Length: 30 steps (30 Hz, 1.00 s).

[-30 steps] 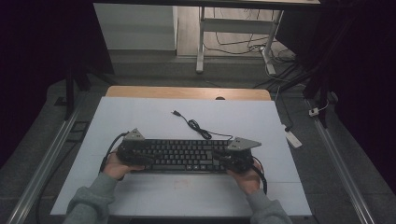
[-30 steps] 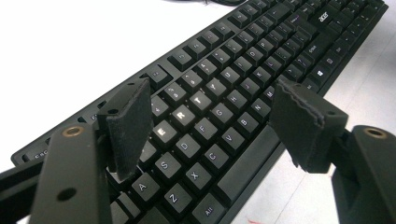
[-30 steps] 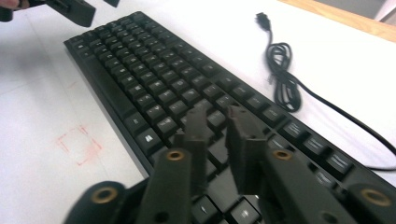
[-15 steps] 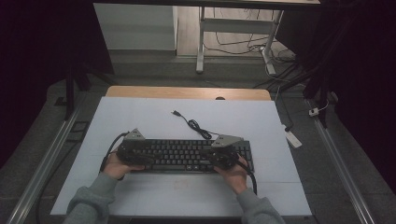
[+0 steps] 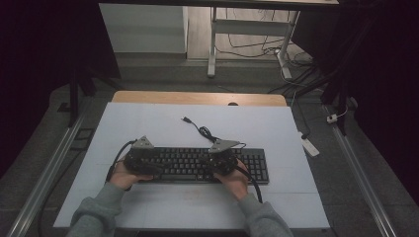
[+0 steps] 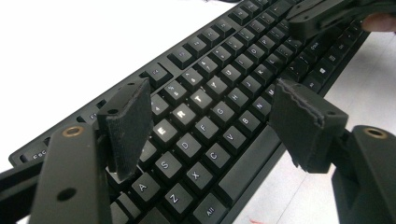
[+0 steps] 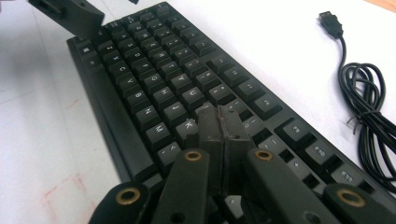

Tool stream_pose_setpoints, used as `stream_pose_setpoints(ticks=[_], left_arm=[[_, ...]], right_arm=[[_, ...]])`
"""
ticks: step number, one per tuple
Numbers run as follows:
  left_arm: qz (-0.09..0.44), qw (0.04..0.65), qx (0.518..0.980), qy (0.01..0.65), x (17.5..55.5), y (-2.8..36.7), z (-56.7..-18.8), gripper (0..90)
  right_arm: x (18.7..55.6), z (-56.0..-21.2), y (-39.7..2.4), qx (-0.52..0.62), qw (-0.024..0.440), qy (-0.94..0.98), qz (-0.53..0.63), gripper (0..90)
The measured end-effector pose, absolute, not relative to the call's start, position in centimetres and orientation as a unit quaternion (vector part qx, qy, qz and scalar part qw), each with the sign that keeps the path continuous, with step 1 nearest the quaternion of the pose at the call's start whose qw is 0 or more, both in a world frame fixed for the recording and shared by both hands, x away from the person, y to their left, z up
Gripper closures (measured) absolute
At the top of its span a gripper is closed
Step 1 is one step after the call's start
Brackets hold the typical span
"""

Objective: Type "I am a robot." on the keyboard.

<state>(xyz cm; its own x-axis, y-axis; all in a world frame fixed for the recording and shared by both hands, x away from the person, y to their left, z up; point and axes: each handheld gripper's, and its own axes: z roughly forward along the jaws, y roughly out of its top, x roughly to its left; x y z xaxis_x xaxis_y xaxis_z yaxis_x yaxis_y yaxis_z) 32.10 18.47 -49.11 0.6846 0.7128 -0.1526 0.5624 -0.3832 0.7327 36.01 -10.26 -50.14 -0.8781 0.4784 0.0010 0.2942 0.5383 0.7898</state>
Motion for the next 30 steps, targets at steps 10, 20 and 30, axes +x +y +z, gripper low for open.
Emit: stream_pose_setpoints(ticks=[10, 20, 30], left_arm=[[0.094, 0.398, 0.827, 0.387, 32.1, 18.6, -49.2, 30.2], [0.095, 0.398, 0.827, 0.386, 32.1, 18.6, -49.2, 30.1], [0.095, 0.396, 0.828, 0.386, 32.1, 18.6, -49.2, 30.0]], right_arm=[[37.3, -51.0, -8.9, 0.225, 0.104, 0.874, 0.418, 89.2], [37.6, -51.3, -8.7, 0.228, 0.106, 0.876, 0.412, 89.2], [37.9, -51.8, -8.3, 0.229, 0.106, 0.878, 0.408, 89.2]])
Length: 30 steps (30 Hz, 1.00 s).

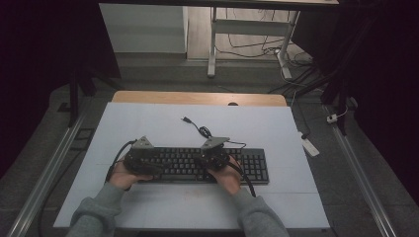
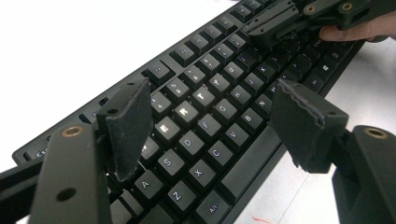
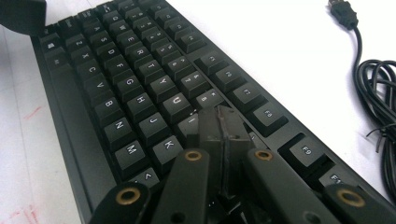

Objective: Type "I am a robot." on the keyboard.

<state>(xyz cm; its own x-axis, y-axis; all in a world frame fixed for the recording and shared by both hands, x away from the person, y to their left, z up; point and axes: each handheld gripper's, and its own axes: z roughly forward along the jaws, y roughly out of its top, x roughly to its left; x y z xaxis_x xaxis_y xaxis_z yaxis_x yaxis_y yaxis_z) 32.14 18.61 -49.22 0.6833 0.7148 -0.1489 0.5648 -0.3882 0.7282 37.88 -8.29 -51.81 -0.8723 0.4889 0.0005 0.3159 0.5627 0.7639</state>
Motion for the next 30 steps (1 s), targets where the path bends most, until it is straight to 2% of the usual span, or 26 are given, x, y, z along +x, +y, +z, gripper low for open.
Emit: stream_pose_setpoints(ticks=[9, 18, 30], left_arm=[[0.096, 0.395, 0.829, 0.386, 32.1, 18.6, -49.2, 29.9], [0.096, 0.396, 0.828, 0.386, 32.1, 18.7, -49.2, 29.8], [0.1, 0.395, 0.826, 0.389, 32.2, 18.7, -49.2, 29.8]], right_arm=[[37.9, -52.0, -8.1, 0.235, 0.106, 0.879, 0.4, 89.6], [37.1, -50.7, -9.0, 0.233, 0.112, 0.87, 0.42, 89.1], [35.5, -49.3, -13.1, 0.254, 0.131, 0.85, 0.442, 65.9]])
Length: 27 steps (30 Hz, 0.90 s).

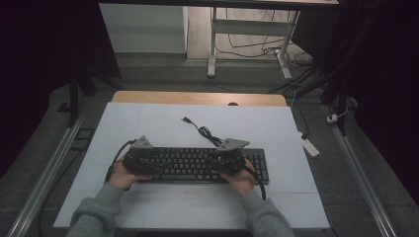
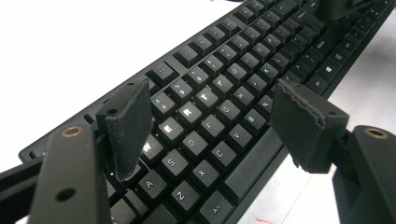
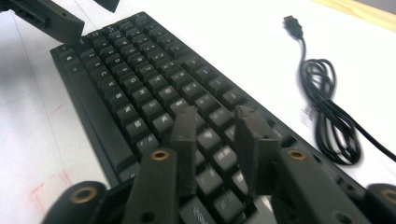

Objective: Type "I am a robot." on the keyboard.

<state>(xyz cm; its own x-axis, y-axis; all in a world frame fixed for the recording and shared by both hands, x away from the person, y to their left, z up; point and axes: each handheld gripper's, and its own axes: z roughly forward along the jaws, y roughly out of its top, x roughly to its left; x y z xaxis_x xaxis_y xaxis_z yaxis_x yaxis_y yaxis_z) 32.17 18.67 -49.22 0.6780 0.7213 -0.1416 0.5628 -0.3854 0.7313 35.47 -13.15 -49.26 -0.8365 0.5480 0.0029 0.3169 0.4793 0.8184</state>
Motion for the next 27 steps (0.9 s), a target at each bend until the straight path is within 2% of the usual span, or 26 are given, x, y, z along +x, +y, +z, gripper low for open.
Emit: stream_pose_setpoints(ticks=[7, 15, 27], left_arm=[[0.099, 0.396, 0.824, 0.394, 32.2, 18.8, -49.2, 29.9], [0.098, 0.397, 0.822, 0.397, 32.3, 18.8, -49.3, 30.1], [0.106, 0.396, 0.822, 0.396, 32.3, 18.7, -49.2, 30.9]], right_arm=[[34.1, -49.2, -16.0, 0.258, 0.144, 0.846, 0.443, 59.1], [33.1, -49.3, -19.1, 0.277, 0.154, 0.836, 0.448, 55.7], [33.2, -49.2, -19.4, 0.275, 0.159, 0.833, 0.453, 55.2]])
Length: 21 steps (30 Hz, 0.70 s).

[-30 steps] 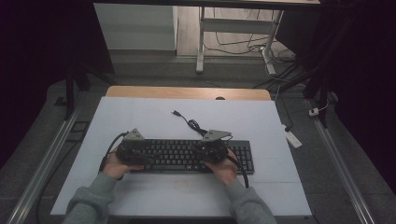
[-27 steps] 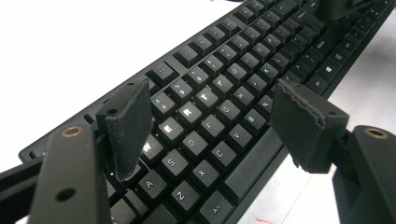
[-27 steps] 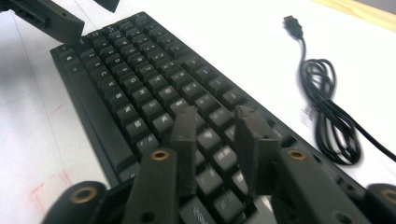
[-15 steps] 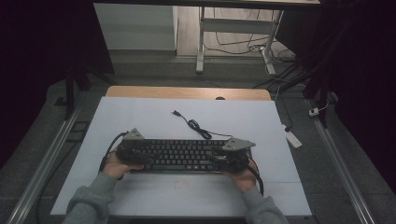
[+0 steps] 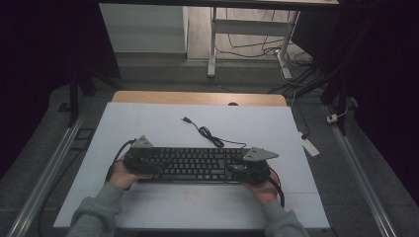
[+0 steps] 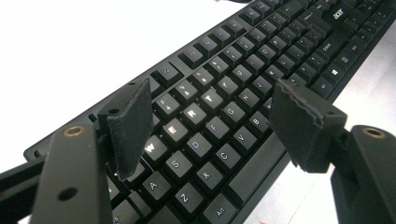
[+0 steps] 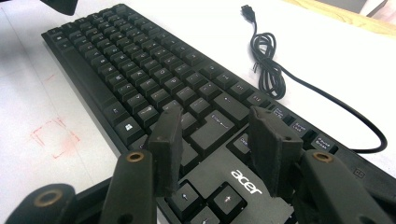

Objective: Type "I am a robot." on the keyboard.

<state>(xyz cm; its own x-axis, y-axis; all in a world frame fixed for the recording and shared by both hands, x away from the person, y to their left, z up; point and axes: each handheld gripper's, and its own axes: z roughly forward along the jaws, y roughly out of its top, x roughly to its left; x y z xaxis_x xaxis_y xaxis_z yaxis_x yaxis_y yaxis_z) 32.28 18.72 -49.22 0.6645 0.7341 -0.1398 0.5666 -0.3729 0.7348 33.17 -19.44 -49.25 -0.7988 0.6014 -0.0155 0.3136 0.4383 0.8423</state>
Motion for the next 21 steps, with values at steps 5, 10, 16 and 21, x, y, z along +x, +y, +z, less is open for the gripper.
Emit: stream_pose_setpoints(ticks=[5, 10, 16, 21], left_arm=[[0.107, 0.401, 0.822, 0.391, 32.2, 18.6, -49.1, 35.3], [0.106, 0.403, 0.827, 0.378, 32.0, 18.2, -49.0, 44.3], [0.102, 0.405, 0.83, 0.369, 31.9, 17.9, -49.1, 60.6], [0.099, 0.4, 0.837, 0.361, 31.8, 17.4, -49.3, 75.3]], right_arm=[[33.2, -49.3, -19.4, 0.273, 0.159, 0.836, 0.449, 55.1], [33.2, -49.3, -19.3, 0.272, 0.159, 0.837, 0.447, 55.2], [33.2, -49.5, -19.2, 0.272, 0.158, 0.839, 0.444, 55.0], [33.2, -49.4, -19.2, 0.272, 0.16, 0.84, 0.441, 55.0]])
